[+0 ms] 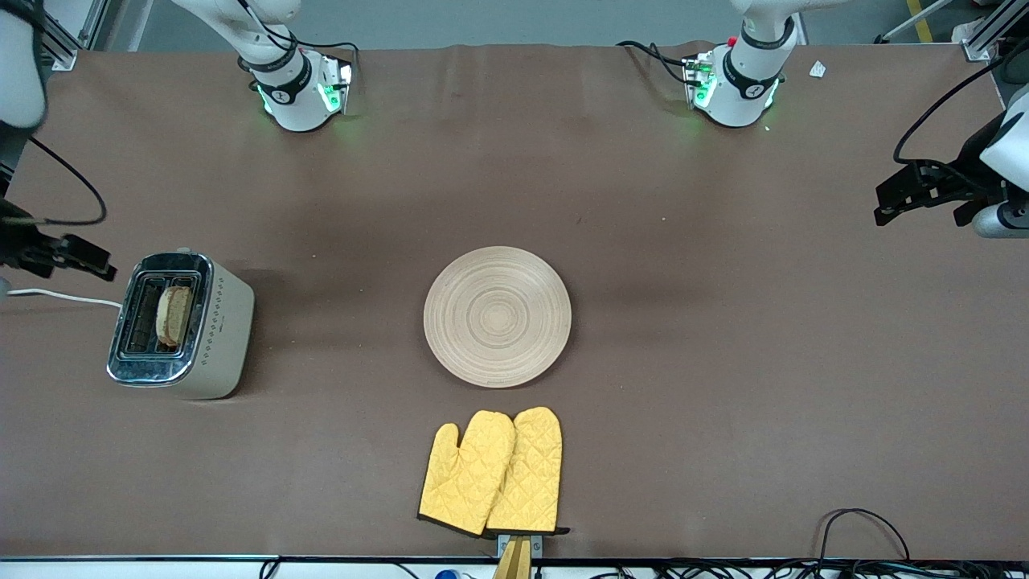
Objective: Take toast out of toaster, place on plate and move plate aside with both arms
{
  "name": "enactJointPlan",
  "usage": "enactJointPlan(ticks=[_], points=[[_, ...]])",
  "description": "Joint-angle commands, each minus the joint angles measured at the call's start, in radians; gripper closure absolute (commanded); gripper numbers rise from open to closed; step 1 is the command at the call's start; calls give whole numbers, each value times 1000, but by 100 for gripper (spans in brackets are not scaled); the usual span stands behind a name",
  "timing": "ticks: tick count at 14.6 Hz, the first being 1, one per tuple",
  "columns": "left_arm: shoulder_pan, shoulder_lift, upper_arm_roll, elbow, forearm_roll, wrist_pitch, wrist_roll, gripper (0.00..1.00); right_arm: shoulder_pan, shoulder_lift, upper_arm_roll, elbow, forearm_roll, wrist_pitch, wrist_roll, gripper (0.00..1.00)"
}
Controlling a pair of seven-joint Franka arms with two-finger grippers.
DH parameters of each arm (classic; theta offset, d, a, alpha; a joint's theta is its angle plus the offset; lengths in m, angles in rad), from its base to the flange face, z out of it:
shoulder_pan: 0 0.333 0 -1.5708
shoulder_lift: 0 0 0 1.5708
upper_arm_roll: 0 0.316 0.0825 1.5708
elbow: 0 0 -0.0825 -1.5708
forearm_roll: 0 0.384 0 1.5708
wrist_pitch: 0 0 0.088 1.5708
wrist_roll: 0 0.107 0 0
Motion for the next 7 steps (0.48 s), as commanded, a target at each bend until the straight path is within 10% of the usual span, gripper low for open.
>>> enactJointPlan(ticks=[1, 7], points=[[10, 7, 4, 9, -11, 1, 18, 0, -19, 44, 11, -23, 17, 33, -24, 0], [10, 9, 4, 9, -11, 2, 18, 0, 13, 148, 12, -23, 17, 25, -9, 0]])
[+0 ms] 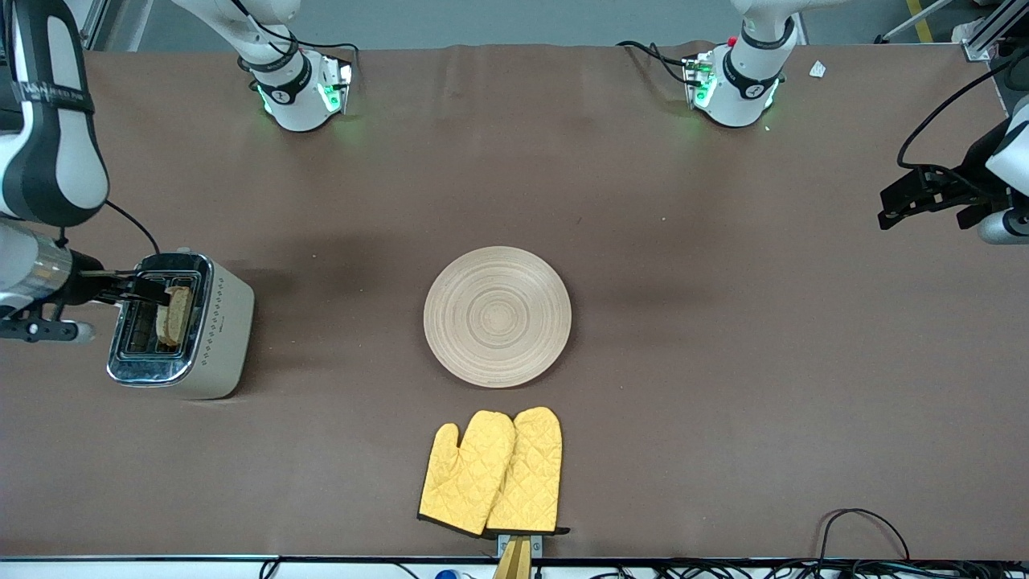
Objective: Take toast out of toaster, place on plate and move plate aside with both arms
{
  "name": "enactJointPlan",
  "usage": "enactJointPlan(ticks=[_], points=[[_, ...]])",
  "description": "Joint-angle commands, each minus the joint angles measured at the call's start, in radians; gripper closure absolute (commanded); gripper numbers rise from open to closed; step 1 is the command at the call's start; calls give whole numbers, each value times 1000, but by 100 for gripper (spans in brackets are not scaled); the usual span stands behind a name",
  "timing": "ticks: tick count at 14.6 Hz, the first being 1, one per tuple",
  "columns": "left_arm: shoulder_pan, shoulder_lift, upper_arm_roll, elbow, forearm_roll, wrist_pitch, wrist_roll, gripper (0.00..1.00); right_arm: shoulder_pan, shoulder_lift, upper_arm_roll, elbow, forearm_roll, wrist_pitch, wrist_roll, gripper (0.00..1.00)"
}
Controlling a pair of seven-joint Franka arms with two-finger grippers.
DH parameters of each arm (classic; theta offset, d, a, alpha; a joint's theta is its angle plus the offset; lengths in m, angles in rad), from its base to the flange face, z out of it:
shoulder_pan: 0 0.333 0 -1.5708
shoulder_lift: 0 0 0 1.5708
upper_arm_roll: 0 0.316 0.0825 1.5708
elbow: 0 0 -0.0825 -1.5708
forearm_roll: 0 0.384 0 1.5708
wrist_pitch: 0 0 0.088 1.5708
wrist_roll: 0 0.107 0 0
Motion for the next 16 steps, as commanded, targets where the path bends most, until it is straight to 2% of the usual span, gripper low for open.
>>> enactJointPlan(ticks=[1, 2, 3, 4, 5, 6, 8, 14, 16], points=[[3, 2, 3, 11, -11, 2, 17, 0, 8, 8, 6, -4, 17, 2, -1, 0], [3, 2, 3, 11, -11, 2, 17, 0, 10, 13, 6, -4, 17, 4, -1, 0], [3, 2, 3, 11, -11, 3, 17, 0, 10, 15, 6, -3, 17, 5, -4, 19], [3, 2, 3, 11, -11, 3, 17, 0, 10, 15, 6, -1, 17, 5, -5, 66], [3, 2, 3, 11, -11, 3, 17, 0, 14, 15, 6, -3, 18, 8, 4, 86], [3, 2, 3, 11, -13, 3, 17, 0, 16, 15, 6, 2, 21, 5, 50, 99], [3, 2, 3, 11, -13, 5, 17, 0, 22, 22, 6, -3, 21, 5, 123, 100], [4, 7, 3, 11, -13, 17, 19, 0, 30, 27, 6, 9, 21, -3, 124, 100], [3, 8, 3, 11, -13, 17, 19, 0, 21, 15, 6, 64, 21, -44, 119, 100]])
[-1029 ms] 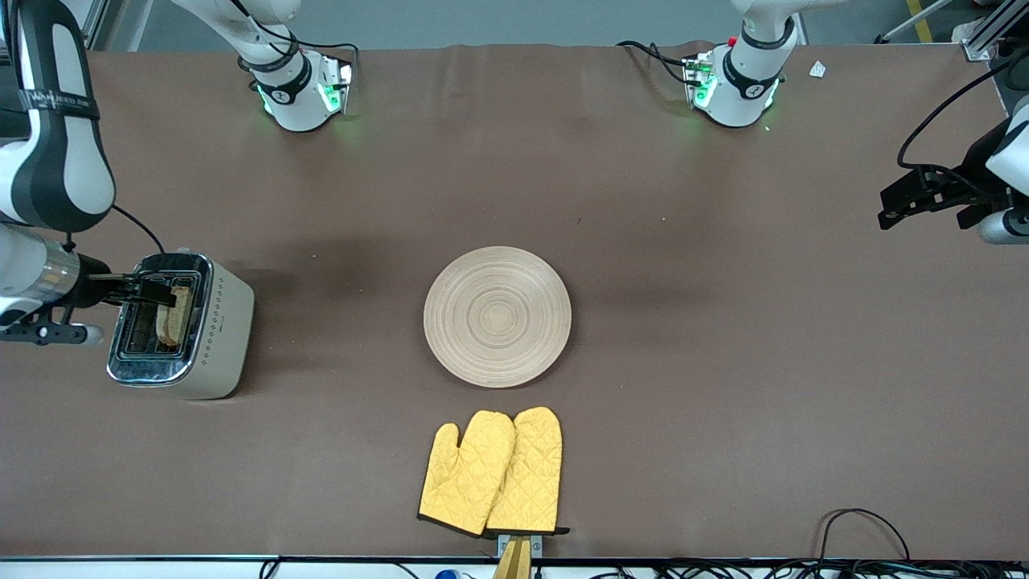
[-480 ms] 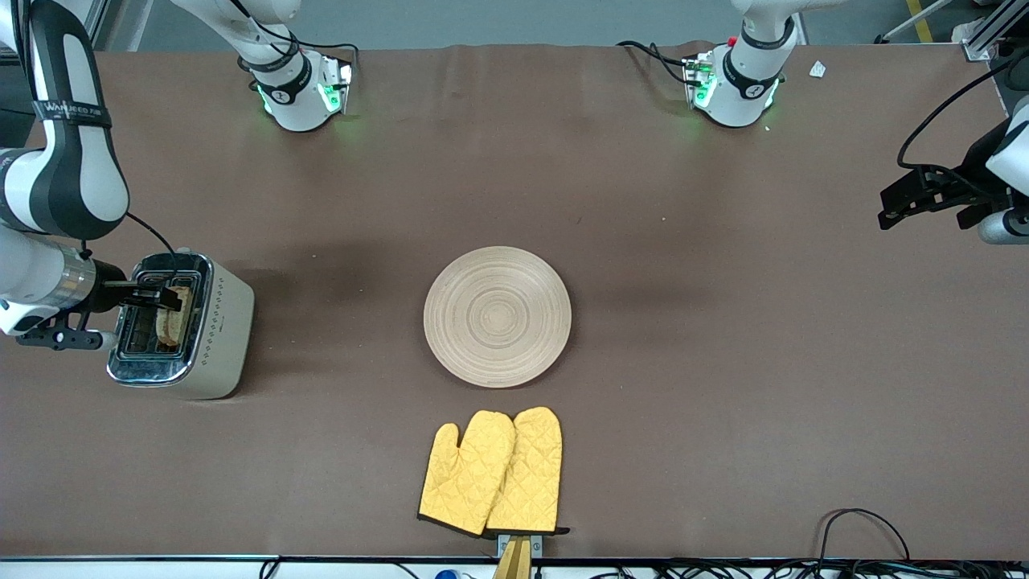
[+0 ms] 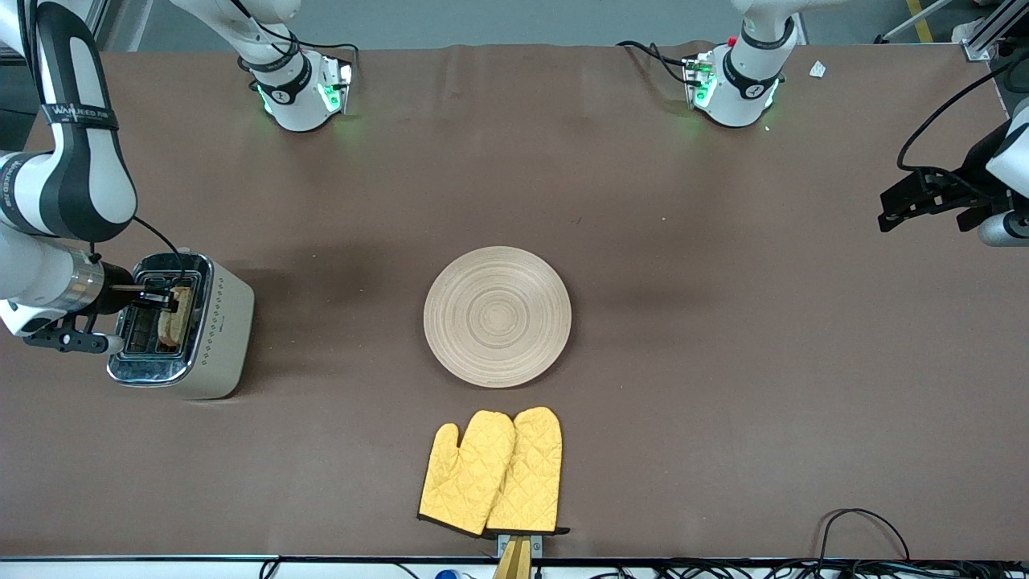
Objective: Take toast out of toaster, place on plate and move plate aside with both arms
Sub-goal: 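Pull the toast slice out of the toaster with the right gripper, then carry the toast over the wooden plate and release it with the right gripper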
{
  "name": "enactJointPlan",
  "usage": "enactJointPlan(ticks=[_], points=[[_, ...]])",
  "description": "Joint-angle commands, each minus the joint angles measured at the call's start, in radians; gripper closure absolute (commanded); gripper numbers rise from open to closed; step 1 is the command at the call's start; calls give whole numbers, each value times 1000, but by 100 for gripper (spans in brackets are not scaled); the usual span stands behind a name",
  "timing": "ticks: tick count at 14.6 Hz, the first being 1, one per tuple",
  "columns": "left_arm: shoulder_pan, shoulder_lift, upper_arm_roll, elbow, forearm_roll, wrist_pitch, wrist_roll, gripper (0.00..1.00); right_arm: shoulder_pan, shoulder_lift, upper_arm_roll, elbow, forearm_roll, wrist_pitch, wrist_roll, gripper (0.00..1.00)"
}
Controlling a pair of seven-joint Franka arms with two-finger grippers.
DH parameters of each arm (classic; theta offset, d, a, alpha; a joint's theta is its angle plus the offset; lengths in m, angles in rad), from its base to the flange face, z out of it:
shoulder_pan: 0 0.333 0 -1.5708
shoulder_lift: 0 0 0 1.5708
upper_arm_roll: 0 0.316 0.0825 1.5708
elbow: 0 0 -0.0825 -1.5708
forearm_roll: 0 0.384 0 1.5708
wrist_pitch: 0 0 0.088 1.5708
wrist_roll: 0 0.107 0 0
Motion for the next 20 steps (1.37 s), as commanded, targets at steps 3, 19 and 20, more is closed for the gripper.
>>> enactJointPlan(ticks=[3, 19, 20], points=[[2, 6, 3, 12, -13, 14, 19, 0, -3, -48, 7, 213, 20, -207, -10, 100], [2, 8, 3, 12, -13, 22, 17, 0, 652, -30, 13, -50, 594, 277, 430, 100], [2, 8, 3, 12, -13, 22, 17, 0, 716, 10, 13, -48, 594, 370, 494, 100]])
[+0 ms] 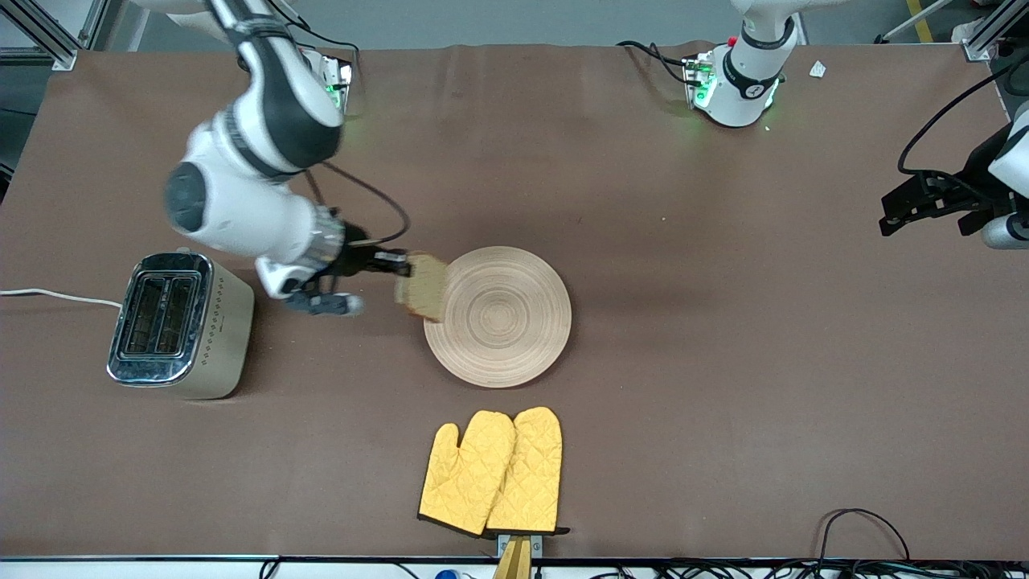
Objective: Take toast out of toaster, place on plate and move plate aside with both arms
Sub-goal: 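Carry the toast over the wooden plate and release it with the right gripper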
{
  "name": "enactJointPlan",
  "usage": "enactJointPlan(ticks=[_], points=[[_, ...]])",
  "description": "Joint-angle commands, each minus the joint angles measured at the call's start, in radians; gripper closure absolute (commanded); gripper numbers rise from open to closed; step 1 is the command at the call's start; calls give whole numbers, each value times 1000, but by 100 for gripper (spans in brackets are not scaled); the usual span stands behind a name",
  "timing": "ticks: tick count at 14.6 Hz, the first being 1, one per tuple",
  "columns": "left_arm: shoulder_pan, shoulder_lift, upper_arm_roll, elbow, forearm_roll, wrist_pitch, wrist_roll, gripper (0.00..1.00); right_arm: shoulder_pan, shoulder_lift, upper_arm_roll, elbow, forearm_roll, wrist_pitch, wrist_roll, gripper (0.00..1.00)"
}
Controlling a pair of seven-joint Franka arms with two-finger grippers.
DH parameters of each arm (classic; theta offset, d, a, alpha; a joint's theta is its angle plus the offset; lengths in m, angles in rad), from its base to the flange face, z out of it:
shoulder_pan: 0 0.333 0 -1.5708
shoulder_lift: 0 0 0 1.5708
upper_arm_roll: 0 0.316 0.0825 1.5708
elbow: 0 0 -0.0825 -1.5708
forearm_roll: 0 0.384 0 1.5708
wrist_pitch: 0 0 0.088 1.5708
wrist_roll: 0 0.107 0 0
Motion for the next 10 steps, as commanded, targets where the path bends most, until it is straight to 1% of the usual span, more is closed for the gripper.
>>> enactJointPlan(ticks=[1, 2, 3, 5, 6, 7, 8, 9, 10], points=[[2, 6, 3, 12, -13, 6, 16, 0, 167, 62, -15, -30, 50, 236, 114, 100], [2, 6, 3, 12, -13, 6, 16, 0, 187, 97, -15, -23, 51, 296, 112, 100], [2, 7, 3, 12, -13, 6, 16, 0, 178, 125, -14, -9, 54, 327, 106, 100], [-7, 9, 3, 14, -13, 6, 13, 0, 175, 188, -14, 43, 57, 350, 100, 100], [-9, 9, 1, 14, -13, 6, 11, 0, 179, 229, -14, 62, 57, 383, 100, 100], [-9, 9, 1, 14, -11, 6, 17, 0, 185, 263, -14, 63, 53, 422, 95, 100], [-9, 9, 1, 12, -11, 6, 17, 0, 170, 283, -15, 62, 51, 430, 53, 100], [-9, 9, 1, 12, -10, 6, 17, 0, 147, 285, -18, 56, 53, 424, -11, 84], [-7, 9, 1, 12, -10, 6, 17, 0, 106, 286, -17, 51, 53, 388, -42, 25]])
